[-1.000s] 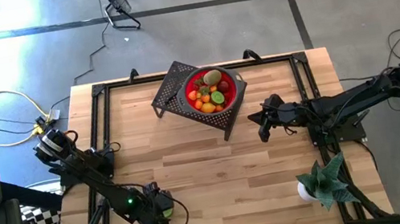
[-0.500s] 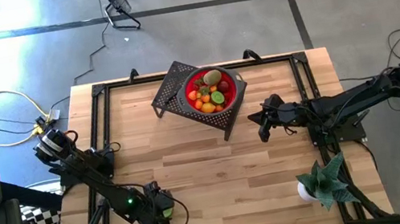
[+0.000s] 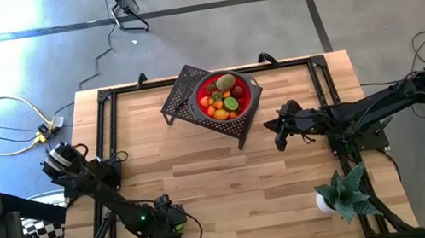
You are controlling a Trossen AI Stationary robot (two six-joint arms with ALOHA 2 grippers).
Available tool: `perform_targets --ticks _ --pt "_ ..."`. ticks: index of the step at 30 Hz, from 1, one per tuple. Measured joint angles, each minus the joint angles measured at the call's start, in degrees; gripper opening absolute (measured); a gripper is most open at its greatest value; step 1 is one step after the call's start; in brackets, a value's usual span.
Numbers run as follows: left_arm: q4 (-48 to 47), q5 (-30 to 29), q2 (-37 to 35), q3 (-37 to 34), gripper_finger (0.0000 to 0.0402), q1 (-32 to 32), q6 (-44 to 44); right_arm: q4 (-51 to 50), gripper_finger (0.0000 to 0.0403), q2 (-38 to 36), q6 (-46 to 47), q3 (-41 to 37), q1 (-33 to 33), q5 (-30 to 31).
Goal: Pick & Place Fruit
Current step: Put the sliced kiwi into the strainer bowl on the shelf
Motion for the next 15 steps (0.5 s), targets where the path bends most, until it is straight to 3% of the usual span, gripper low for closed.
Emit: perform_targets --ticks 15 --pt "0.06 0.92 0.31 0.00 0.0344 0.07 -0.32 -0.05 0.0002 0.02 0.00 0.02 0.00 0.00"
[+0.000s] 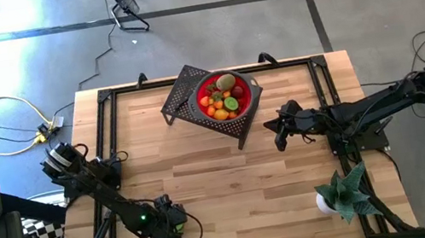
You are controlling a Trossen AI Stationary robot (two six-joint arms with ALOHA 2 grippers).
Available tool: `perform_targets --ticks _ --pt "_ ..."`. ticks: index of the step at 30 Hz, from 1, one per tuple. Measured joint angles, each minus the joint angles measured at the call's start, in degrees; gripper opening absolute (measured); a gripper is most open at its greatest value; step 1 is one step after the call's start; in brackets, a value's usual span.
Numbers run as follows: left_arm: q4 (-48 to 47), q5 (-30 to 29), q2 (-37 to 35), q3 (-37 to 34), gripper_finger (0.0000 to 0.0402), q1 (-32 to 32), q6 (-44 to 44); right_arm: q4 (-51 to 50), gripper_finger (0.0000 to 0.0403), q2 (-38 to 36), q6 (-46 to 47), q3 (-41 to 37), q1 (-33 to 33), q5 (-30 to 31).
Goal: Pick & Place Fruit
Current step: Put the sliced kiwi into the strainer bowl on the shelf
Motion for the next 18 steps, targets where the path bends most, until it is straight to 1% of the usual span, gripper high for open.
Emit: perform_targets --ticks 3,5,13,18 --pt "0.02 0.07 0.02 0.00 0.0341 0.00 0.00 -0.01 0.0002 0.00 0.00 0.00 0.00 0.00" --pt "0.02 0.07 0.02 -0.04 0.0331 0.00 -0.02 0.00 0.0002 0.00 0.00 0.00 0.00 0.00" --pt "-0.33 0.01 0.07 -0.15 0.0262 0.02 -0.24 0.00 0.0002 0.00 -0.02 0.00 0.00 0.00" --pt "-0.37 -0.04 0.11 -0.15 0.0236 0.04 -0.30 0.00 0.0002 0.00 -0.02 0.00 0.00 0.00"
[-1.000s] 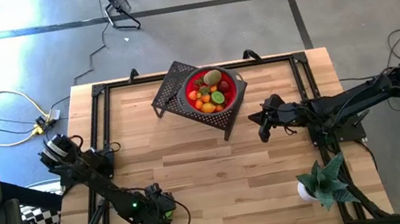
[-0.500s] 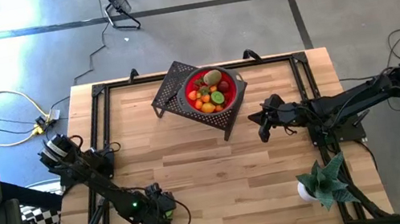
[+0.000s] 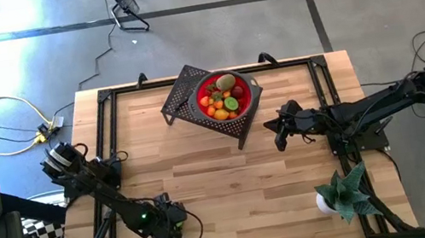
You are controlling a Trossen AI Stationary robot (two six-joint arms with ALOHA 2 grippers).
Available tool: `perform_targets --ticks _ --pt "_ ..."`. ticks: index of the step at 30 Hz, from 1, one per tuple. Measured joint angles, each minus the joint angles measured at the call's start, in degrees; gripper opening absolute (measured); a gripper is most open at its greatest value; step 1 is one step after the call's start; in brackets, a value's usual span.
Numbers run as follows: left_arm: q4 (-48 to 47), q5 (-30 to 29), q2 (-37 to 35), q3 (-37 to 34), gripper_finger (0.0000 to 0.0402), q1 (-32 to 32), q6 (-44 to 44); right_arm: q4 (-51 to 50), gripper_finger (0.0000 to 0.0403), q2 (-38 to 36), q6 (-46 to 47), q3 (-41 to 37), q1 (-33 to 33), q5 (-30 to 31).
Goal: Pick & Place Fruit
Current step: Put the sliced kiwi into the strainer bowl on the shelf
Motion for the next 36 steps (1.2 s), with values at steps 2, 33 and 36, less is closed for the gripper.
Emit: perform_targets --ticks 2,33,36 --pt "-0.43 0.02 0.07 0.54 0.0232 0.00 -0.02 0.00 0.0002 0.00 0.00 0.00 0.00 0.00" --pt "-2.59 1.92 0.15 22.49 0.0239 16.10 22.61 -1.29 0.0002 0.00 -2.36 0.00 0.00 -0.01" --pt "-3.45 1.65 0.11 26.58 0.0239 19.81 26.63 -1.29 0.0002 0.00 -3.59 0.00 0.00 0.00"
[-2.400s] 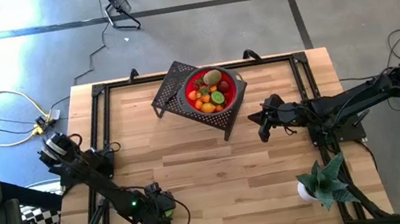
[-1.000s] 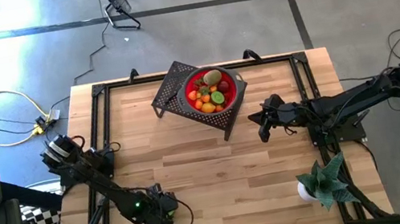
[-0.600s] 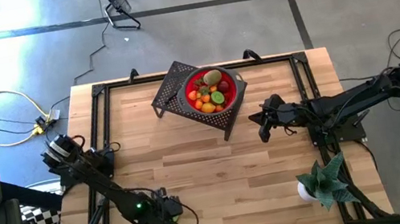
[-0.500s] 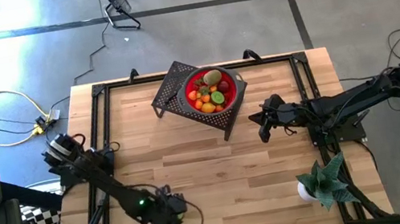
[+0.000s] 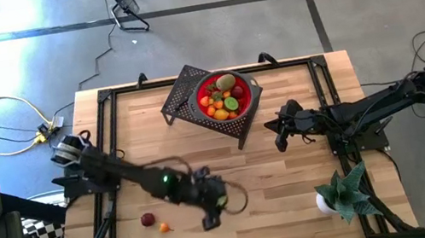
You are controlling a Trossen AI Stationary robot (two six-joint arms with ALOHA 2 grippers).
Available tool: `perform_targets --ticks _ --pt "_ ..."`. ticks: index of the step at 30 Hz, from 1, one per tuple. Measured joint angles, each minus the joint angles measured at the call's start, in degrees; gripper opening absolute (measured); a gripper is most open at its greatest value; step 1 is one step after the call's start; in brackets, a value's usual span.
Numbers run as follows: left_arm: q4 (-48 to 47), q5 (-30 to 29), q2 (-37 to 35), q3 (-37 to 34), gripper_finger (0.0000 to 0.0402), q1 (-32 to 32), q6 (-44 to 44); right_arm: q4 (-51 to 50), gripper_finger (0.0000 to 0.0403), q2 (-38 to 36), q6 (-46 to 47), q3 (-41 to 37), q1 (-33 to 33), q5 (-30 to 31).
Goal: Pick & Place Fruit
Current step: Put the sliced kiwi into the strainer bowl on the shelf
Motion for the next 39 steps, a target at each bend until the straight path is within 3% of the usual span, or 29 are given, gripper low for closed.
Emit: perform_targets --ticks 15,29,39 --pt "-1.74 -0.53 -0.06 16.76 0.0239 20.43 20.20 0.83 0.0002 0.00 -1.57 0.00 0.00 0.16" --pt "0.44 -0.47 0.63 17.57 0.0239 34.42 17.04 0.96 0.0002 0.00 -1.56 0.00 0.00 0.18" --pt "6.21 -2.61 4.36 17.58 0.0239 36.35 12.00 0.82 0.0002 0.00 -1.60 0.00 -0.02 0.20"
